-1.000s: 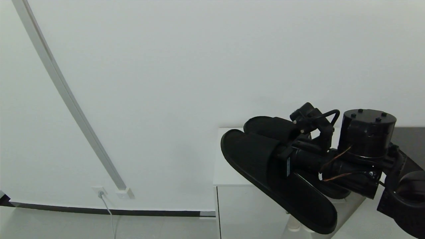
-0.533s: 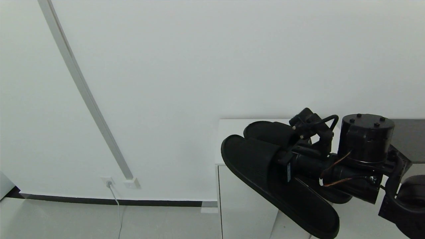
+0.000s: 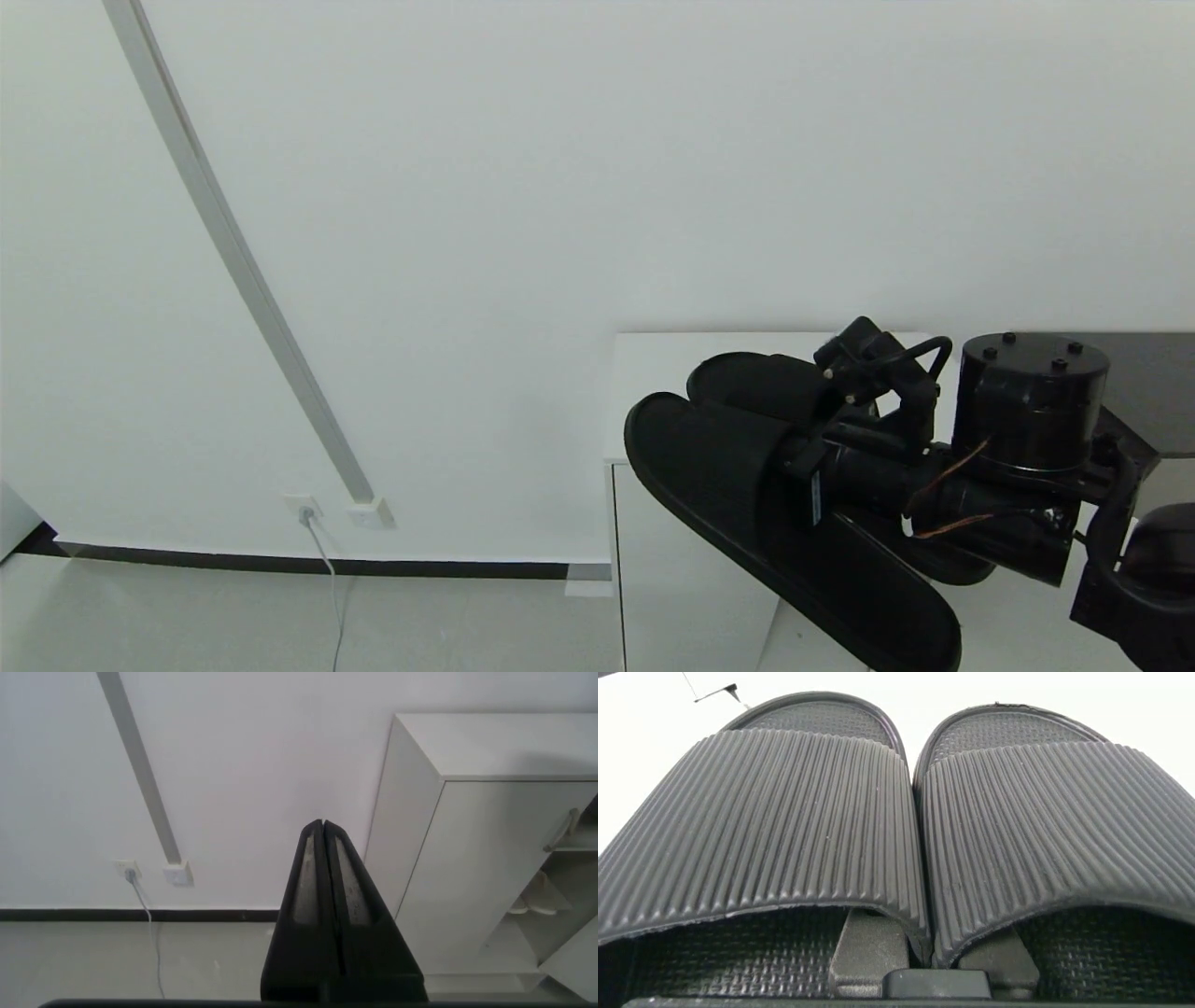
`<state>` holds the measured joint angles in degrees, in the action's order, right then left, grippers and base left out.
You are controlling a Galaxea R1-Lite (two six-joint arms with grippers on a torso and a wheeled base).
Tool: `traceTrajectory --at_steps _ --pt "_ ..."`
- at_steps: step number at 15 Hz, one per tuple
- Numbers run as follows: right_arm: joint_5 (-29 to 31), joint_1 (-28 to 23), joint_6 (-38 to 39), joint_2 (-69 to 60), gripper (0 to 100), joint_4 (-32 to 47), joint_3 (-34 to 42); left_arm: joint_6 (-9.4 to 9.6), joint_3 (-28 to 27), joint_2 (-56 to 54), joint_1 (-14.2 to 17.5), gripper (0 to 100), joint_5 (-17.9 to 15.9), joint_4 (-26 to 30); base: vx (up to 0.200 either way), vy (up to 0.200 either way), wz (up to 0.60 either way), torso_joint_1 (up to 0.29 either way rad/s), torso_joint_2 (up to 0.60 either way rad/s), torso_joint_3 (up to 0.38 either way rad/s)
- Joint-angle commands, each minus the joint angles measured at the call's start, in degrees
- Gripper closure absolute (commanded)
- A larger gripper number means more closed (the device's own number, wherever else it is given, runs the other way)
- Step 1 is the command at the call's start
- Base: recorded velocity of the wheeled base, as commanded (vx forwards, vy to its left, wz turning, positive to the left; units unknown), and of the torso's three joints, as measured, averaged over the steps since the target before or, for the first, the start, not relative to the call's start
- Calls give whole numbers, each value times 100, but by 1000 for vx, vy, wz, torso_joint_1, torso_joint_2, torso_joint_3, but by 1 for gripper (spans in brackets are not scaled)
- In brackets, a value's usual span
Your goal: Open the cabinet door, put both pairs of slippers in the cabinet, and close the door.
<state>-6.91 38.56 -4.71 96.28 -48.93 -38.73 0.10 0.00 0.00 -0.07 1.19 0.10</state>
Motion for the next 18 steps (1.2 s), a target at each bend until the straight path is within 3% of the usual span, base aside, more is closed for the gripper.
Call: traceTrajectory --at_steps 1,18 --pt "-3 3 5 5 100 -2 32 -1 0 9 -1 100 4 -1 0 -200 0 2 -2 2" --pt "-21 -24 -4 31 100 7 208 -1 0 9 -1 100 4 -1 0 -200 0 3 3 2"
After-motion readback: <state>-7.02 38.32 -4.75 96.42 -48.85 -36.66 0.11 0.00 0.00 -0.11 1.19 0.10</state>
